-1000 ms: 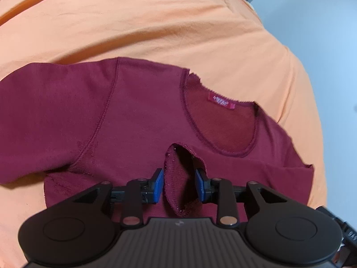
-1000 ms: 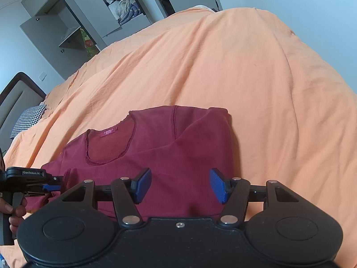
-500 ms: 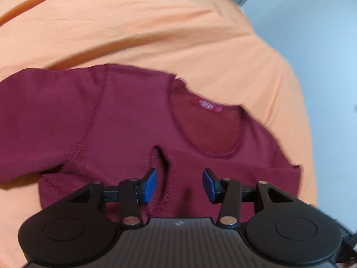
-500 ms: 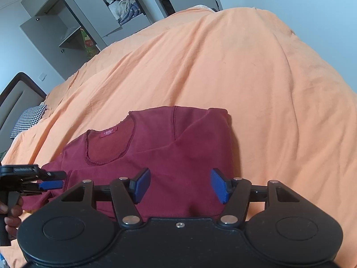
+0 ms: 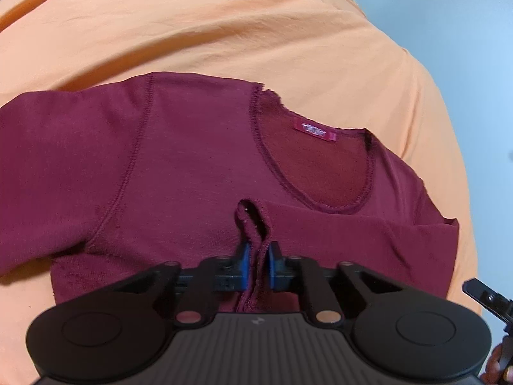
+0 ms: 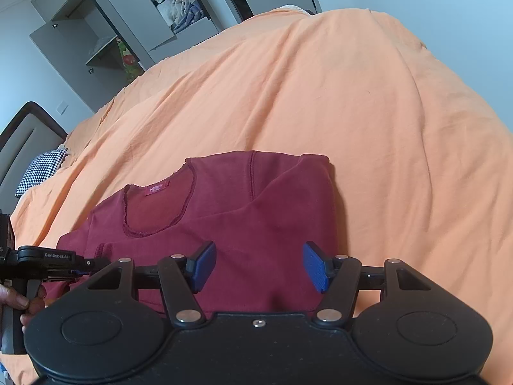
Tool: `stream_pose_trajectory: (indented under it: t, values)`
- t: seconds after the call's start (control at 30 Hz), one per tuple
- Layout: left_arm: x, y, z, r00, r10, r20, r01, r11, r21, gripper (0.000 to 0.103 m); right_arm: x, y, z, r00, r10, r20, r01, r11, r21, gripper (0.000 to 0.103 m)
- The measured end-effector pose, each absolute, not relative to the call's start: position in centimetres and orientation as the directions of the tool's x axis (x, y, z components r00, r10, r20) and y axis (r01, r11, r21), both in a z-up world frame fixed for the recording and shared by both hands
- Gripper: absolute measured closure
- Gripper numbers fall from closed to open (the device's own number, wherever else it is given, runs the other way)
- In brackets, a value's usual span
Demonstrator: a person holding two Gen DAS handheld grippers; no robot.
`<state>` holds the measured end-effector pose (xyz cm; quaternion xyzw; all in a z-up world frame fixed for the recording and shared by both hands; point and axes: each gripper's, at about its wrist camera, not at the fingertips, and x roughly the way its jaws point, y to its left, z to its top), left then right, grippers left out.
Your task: Fold small clothes
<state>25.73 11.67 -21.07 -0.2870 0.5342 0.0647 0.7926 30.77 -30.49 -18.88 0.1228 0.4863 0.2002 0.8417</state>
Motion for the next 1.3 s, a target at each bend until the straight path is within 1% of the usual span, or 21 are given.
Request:
stream_pose_trajectory:
  t: [0.03,0.17,0.23,0.37,0.57,0.67,0.73,1.0,1.07,1.1,1.13,1.2,1.27,1.3]
  values:
    - [25.7,11.5,-20.9,0.426,-0.202,-0.882,-0.399,0.833,-0.384,0.096,30.8,-30.5,-18.9,0.447,0.457,-0.769,-0.218,0.89,0.401,0.04]
    - [25.4,11.3,-20.2,0.443,-0.166,-0.881,-0.399,0.844,-0.36,0.1,30.9,-30.4,-18.9,0.447,0.457,-0.769,-0.219,0.889,0.401,0.04]
    - [25.0,11.8,-19.5,0.465,-0.144,-0.873,-0.42,0.833,-0.361,0.1,31.0,-30.5,-18.9,0.45,0.457,-0.767,-0.222,0.89,0.4,0.04]
    - [23.8,14.7,-18.3,0.491,-0.061,-0.869,-0.503,0.795,-0.34,0.1,31.8,-31.1,-19.2,0.466,0.446,-0.764,-0.207,0.895,0.396,0.04]
    - [23.4,17.7,-18.7,0.449,0.006,-0.894,-0.558,0.783,-0.275,0.1,35.4,-32.0,-21.4,0.462,0.452,-0.763,-0.163,0.889,0.428,0.041]
    - [23.4,18.2,-18.9,0.437,0.039,-0.899,-0.562,0.792,-0.239,0.1,37.6,-32.0,-23.0,0.434,0.484,-0.76,-0.126,0.868,0.481,0.046]
    - [23.2,18.8,-19.1,0.435,0.047,-0.899,-0.58,0.778,-0.24,0.1,38.8,-31.6,-23.8,0.422,0.496,-0.759,-0.117,0.86,0.497,0.05]
    - [22.8,20.5,-19.9,0.403,0.094,-0.91,-0.622,0.758,-0.197,0.1,41.2,-29.8,-25.9,0.372,0.539,-0.755,-0.116,0.835,0.539,0.052]
    - [22.6,21.0,-20.2,0.395,0.103,-0.913,-0.64,0.744,-0.192,0.1,41.5,-29.6,-26.3,0.357,0.555,-0.751,-0.105,0.823,0.558,0.058]
    - [22.6,21.2,-20.6,0.389,0.096,-0.916,-0.646,0.737,-0.198,0.1,41.6,-29.5,-26.6,0.347,0.565,-0.749,-0.1,0.816,0.57,0.074]
    - [22.6,21.1,-20.7,0.384,0.093,-0.919,-0.646,0.738,-0.195,0.1,41.8,-29.4,-26.8,0.335,0.574,-0.747,-0.098,0.81,0.579,0.099]
    - [22.9,20.9,-21.1,0.373,0.09,-0.923,-0.642,0.744,-0.187,0.1,41.9,-29.5,-26.7,0.377,0.526,-0.762,-0.079,0.838,0.539,0.098]
    - [23.1,20.7,-21.2,0.367,0.094,-0.925,-0.638,0.749,-0.177,0.1,41.8,-29.7,-26.9,0.389,0.517,-0.762,-0.03,0.834,0.551,0.097]
    - [23.1,20.7,-21.2,0.364,0.094,-0.927,-0.638,0.75,-0.175,0.1,41.6,-29.5,-27.0,0.385,0.512,-0.768,-0.034,0.839,0.543,0.095]
